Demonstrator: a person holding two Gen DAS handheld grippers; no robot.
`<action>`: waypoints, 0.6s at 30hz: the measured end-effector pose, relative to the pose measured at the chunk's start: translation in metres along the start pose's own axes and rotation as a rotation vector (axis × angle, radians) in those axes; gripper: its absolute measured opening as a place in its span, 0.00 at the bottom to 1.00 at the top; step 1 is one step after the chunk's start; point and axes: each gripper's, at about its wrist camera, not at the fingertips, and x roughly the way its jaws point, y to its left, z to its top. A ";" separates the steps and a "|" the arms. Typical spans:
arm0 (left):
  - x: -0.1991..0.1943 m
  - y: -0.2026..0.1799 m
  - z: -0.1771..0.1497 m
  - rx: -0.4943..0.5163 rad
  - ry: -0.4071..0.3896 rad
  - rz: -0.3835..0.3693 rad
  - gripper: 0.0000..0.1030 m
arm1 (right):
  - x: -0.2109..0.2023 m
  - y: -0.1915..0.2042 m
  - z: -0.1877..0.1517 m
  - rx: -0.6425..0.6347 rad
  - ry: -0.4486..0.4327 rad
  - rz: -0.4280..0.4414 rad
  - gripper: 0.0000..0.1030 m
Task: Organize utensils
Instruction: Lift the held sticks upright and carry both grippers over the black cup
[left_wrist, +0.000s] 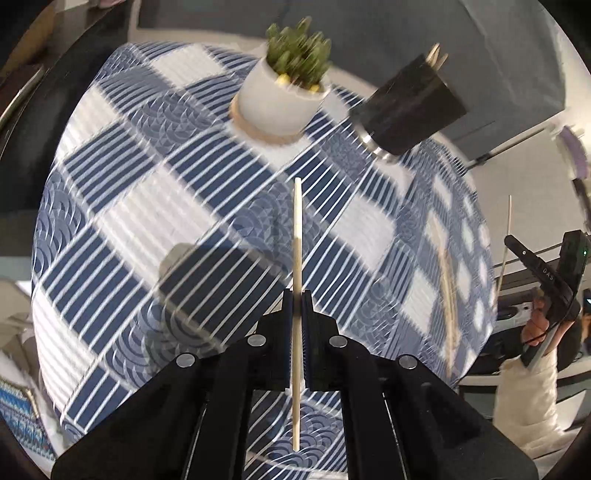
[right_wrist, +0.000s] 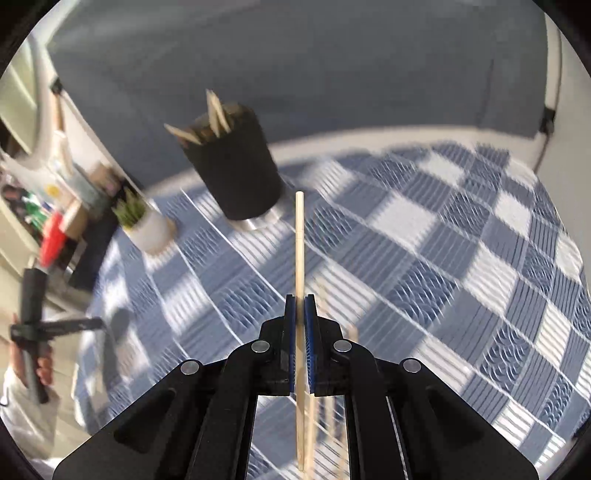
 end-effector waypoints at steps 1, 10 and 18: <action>-0.002 -0.006 0.007 0.016 -0.008 -0.005 0.05 | -0.003 0.009 0.009 -0.008 -0.024 0.013 0.05; -0.030 -0.055 0.091 0.154 -0.117 -0.058 0.05 | -0.026 0.064 0.082 -0.095 -0.202 0.086 0.05; -0.044 -0.106 0.175 0.232 -0.195 -0.122 0.05 | -0.027 0.090 0.142 -0.122 -0.309 0.132 0.05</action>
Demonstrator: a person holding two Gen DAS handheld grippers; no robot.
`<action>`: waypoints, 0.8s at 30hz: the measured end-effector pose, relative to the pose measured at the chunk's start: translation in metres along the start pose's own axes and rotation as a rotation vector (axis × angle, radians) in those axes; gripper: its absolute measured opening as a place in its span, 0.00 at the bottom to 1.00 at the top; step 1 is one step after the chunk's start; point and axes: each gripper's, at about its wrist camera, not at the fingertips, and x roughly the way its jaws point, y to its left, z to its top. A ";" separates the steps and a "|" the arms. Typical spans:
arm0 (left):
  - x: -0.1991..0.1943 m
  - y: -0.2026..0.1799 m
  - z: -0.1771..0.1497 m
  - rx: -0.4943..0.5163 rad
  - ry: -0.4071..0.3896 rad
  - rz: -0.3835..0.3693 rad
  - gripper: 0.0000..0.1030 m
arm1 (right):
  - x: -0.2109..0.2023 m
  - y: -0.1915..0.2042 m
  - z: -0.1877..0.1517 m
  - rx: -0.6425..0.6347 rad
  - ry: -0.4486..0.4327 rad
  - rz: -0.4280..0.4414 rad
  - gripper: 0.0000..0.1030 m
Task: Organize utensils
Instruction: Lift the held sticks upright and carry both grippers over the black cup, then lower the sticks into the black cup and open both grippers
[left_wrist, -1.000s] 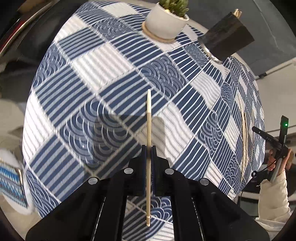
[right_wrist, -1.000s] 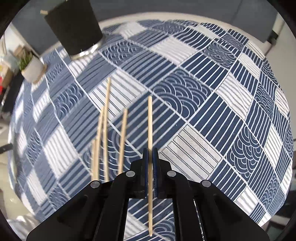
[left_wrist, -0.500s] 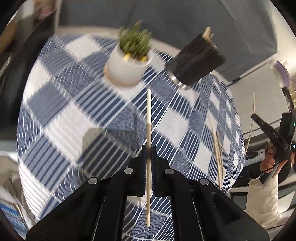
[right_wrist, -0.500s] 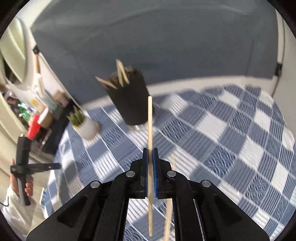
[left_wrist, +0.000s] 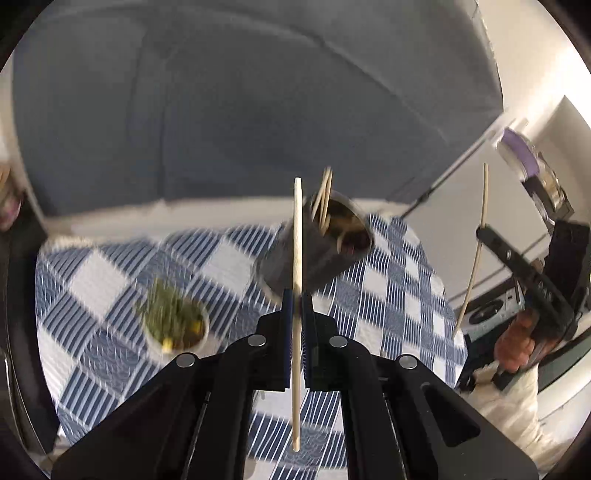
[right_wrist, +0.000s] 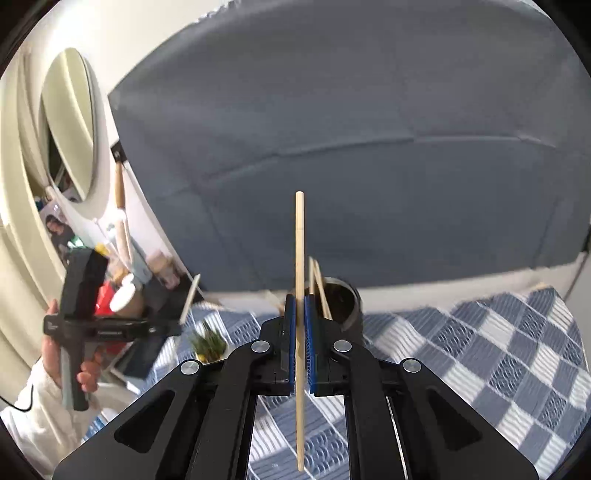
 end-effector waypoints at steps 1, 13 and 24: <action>0.001 -0.004 0.012 0.004 -0.010 -0.030 0.05 | 0.002 0.001 0.005 -0.003 -0.010 0.006 0.05; 0.046 -0.039 0.096 0.108 -0.174 -0.258 0.05 | 0.052 -0.018 0.043 0.031 -0.130 0.064 0.05; 0.096 -0.034 0.100 0.130 -0.273 -0.301 0.05 | 0.117 -0.028 0.042 0.001 -0.133 0.049 0.05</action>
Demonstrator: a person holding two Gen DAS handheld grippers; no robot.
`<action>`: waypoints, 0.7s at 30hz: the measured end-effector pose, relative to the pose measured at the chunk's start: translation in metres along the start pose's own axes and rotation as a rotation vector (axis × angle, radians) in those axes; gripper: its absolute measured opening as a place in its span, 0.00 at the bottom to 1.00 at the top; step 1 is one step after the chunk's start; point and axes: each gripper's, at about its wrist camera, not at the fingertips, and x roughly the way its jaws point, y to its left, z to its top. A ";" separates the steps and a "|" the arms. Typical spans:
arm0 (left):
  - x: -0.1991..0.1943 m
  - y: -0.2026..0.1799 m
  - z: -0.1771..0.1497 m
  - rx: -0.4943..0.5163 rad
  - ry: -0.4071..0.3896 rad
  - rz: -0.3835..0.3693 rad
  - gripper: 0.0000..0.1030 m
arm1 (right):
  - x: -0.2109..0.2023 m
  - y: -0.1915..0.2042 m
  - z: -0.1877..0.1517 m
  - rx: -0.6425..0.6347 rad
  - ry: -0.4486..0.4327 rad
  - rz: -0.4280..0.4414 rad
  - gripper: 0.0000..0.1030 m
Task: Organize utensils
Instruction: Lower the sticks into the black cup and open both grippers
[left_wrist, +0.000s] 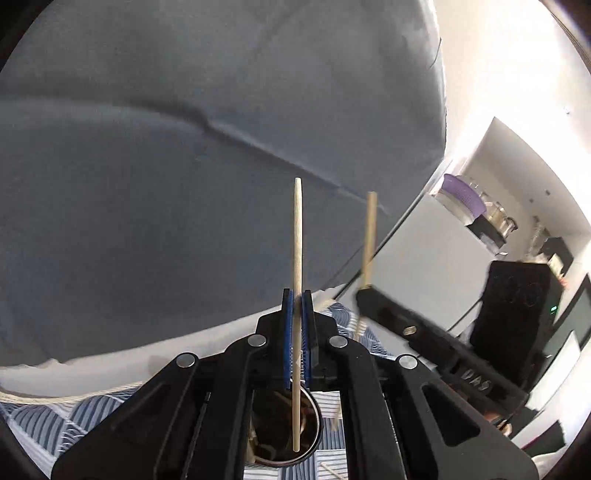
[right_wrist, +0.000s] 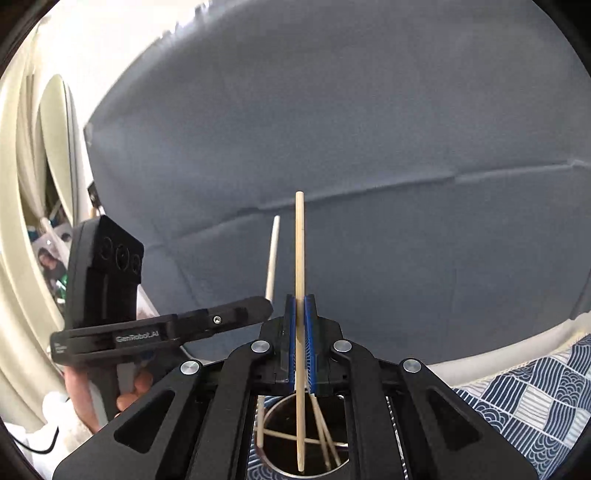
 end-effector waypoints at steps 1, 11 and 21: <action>0.002 0.002 -0.004 0.007 -0.009 -0.008 0.05 | 0.003 -0.002 -0.003 0.005 0.003 0.000 0.05; 0.020 0.025 -0.041 -0.026 0.039 0.042 0.05 | 0.016 -0.019 -0.035 0.052 0.077 0.010 0.07; -0.018 0.016 -0.050 -0.009 0.040 0.106 0.21 | -0.029 -0.026 -0.032 0.049 0.077 -0.051 0.23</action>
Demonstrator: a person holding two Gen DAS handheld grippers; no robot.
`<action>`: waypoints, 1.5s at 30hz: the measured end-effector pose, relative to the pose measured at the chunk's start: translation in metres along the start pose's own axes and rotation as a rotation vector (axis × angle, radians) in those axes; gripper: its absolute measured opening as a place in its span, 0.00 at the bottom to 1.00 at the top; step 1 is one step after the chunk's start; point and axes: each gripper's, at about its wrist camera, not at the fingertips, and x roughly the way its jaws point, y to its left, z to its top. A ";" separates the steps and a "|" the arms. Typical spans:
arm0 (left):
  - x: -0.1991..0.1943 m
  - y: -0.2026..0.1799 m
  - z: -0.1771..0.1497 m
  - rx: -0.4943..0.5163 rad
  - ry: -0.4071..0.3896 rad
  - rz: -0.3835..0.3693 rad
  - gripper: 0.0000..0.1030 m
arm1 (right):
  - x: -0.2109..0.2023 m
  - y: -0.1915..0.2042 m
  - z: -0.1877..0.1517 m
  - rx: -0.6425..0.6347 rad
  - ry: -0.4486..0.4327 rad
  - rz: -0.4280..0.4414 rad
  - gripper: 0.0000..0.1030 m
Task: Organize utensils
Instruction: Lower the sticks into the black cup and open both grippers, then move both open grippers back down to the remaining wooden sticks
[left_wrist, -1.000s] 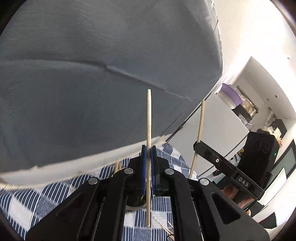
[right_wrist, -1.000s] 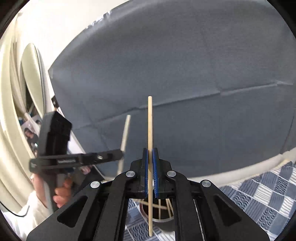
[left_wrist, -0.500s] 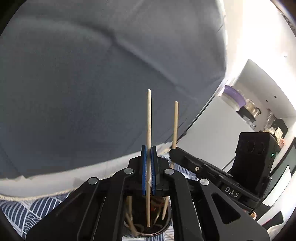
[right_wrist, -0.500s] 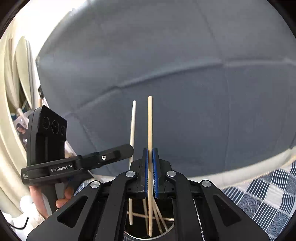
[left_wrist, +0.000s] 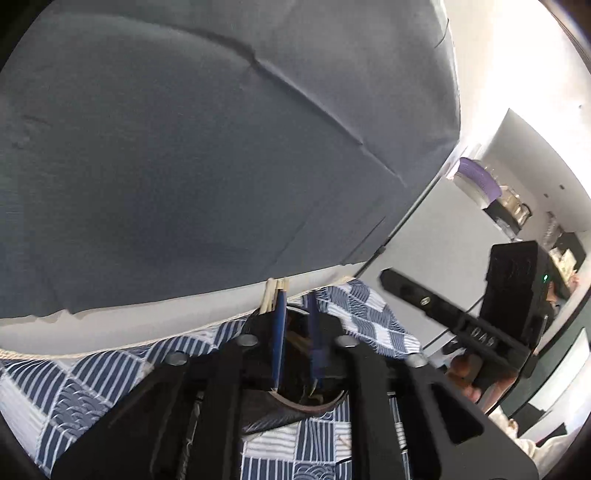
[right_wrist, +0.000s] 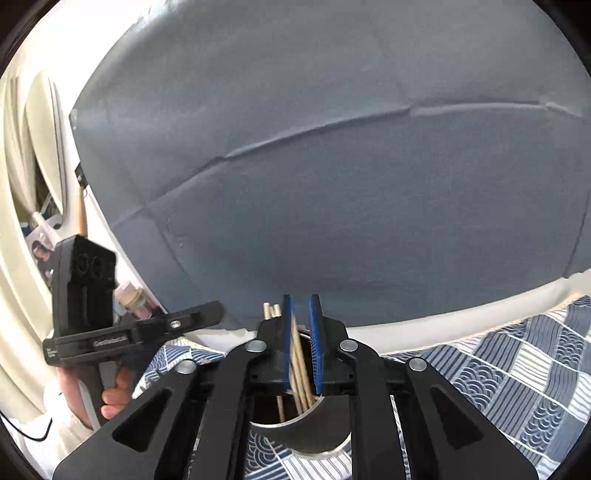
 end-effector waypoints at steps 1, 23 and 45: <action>-0.005 -0.003 -0.001 0.003 -0.002 0.014 0.26 | -0.006 -0.001 0.001 -0.006 0.002 -0.014 0.28; -0.095 -0.055 -0.041 -0.022 -0.025 0.124 0.92 | -0.103 0.021 -0.044 -0.069 0.169 -0.185 0.84; -0.075 -0.114 -0.123 -0.086 0.057 0.296 0.94 | -0.122 -0.059 -0.138 -0.051 0.458 -0.187 0.84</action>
